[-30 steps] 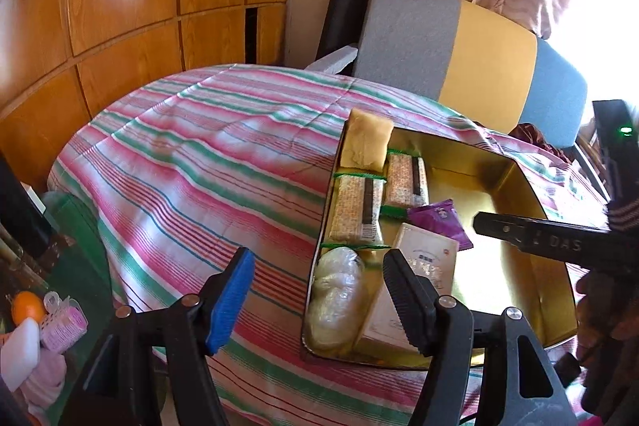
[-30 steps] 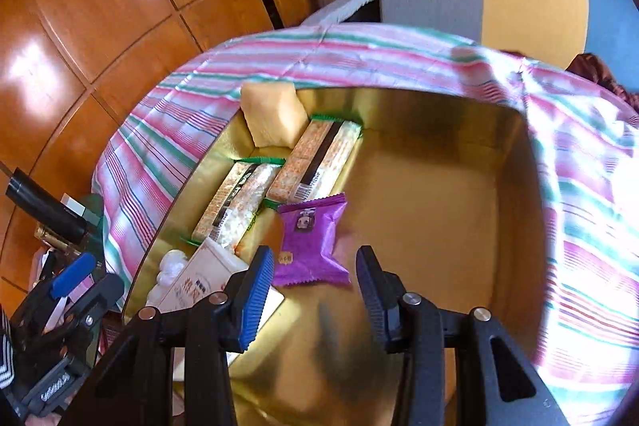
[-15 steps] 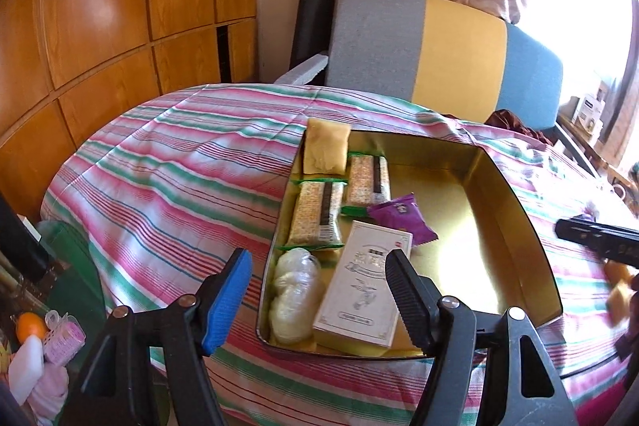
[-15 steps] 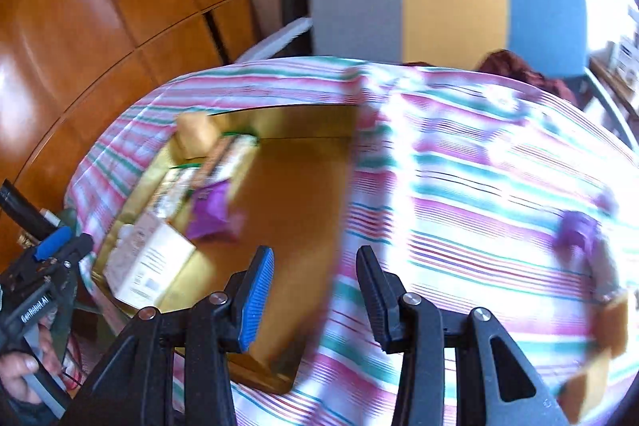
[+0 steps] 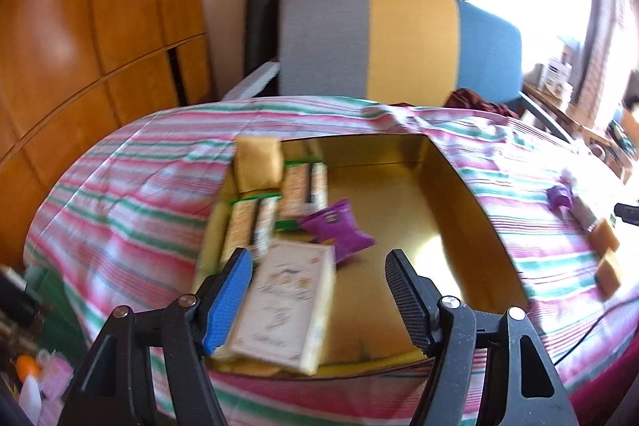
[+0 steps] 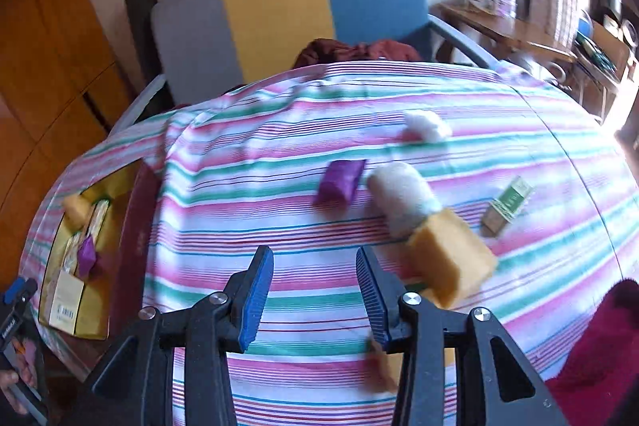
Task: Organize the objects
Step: 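Grasp a yellow sponge block on the table with the left tool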
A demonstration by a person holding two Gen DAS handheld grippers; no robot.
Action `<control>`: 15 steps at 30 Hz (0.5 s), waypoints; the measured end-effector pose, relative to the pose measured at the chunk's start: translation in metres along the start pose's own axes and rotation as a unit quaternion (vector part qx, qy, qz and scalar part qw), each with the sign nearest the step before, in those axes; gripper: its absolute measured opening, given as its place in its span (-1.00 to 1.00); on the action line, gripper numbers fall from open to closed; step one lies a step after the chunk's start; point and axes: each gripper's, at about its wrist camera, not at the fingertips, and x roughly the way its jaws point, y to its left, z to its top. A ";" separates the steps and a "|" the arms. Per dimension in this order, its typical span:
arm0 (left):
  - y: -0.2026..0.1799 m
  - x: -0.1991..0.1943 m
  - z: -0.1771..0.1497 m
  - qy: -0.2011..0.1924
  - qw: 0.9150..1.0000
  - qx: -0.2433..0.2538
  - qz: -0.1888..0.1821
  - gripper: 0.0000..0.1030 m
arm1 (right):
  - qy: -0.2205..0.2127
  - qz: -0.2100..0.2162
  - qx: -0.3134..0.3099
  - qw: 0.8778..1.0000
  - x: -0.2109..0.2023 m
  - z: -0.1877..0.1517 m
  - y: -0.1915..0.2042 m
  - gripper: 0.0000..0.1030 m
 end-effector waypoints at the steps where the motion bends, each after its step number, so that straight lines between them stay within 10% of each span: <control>1: -0.009 0.001 0.003 -0.001 1.000 0.010 -0.008 0.36 | -0.003 -0.008 0.021 1.000 -0.003 0.000 -0.014 -0.16; 15: -0.157 0.030 0.015 0.029 0.977 0.158 -0.137 0.36 | -0.075 0.002 0.246 0.966 -0.030 -0.017 -0.127 -0.15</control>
